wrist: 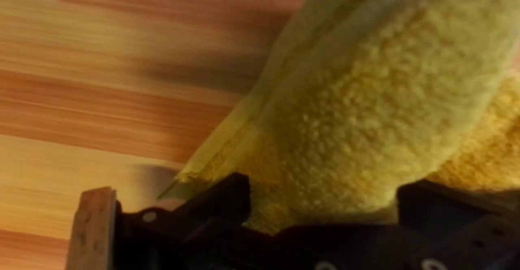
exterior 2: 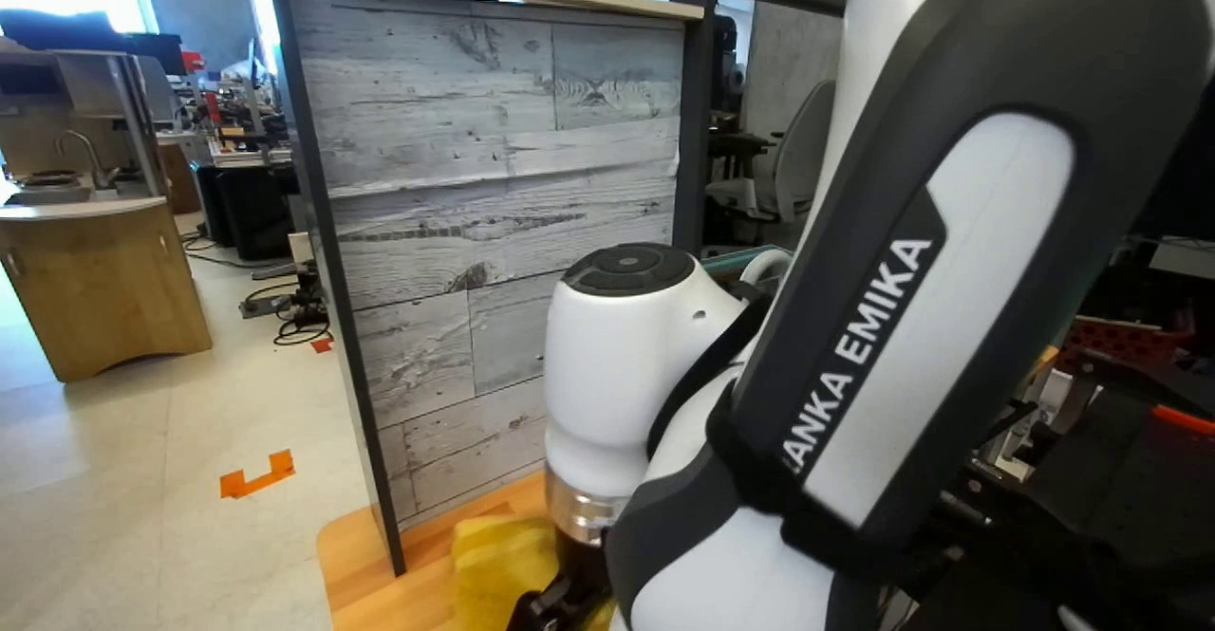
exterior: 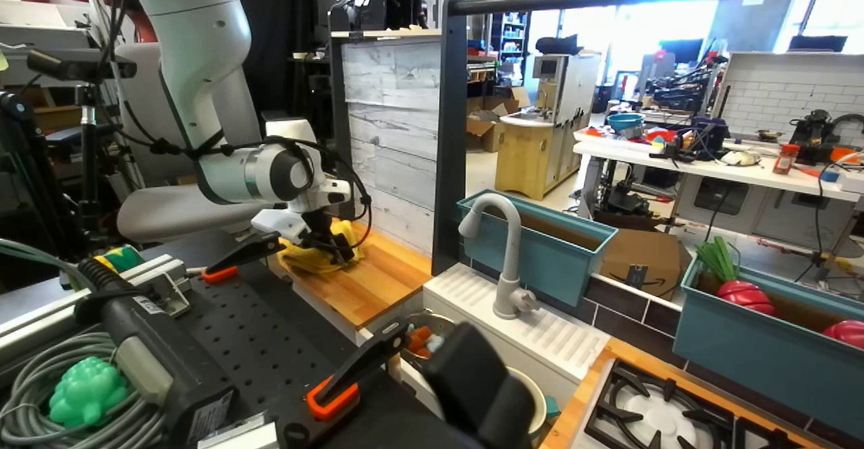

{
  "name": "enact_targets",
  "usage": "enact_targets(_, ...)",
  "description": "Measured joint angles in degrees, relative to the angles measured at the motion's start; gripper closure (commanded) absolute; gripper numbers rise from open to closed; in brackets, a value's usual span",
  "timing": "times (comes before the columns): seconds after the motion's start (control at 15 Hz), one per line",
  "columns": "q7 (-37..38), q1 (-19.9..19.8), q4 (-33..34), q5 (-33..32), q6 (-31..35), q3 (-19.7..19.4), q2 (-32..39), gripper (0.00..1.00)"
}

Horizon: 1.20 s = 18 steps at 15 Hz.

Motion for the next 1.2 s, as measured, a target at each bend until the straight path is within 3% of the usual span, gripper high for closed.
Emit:
enact_targets(0.33,-0.24,4.82,5.6,-0.35,-3.41,0.45,2.0,0.0)
enact_targets(0.47,-0.25,4.4,5.12,-0.34,-4.78,-0.99,1.68,0.0)
enact_targets(0.93,0.01,2.11,-3.83,-2.35,-7.22,-13.67,0.05,0.0)
enact_targets(1.2,-2.01,0.56,-3.86,-6.4,-7.06,-12.31,-0.47,0.0)
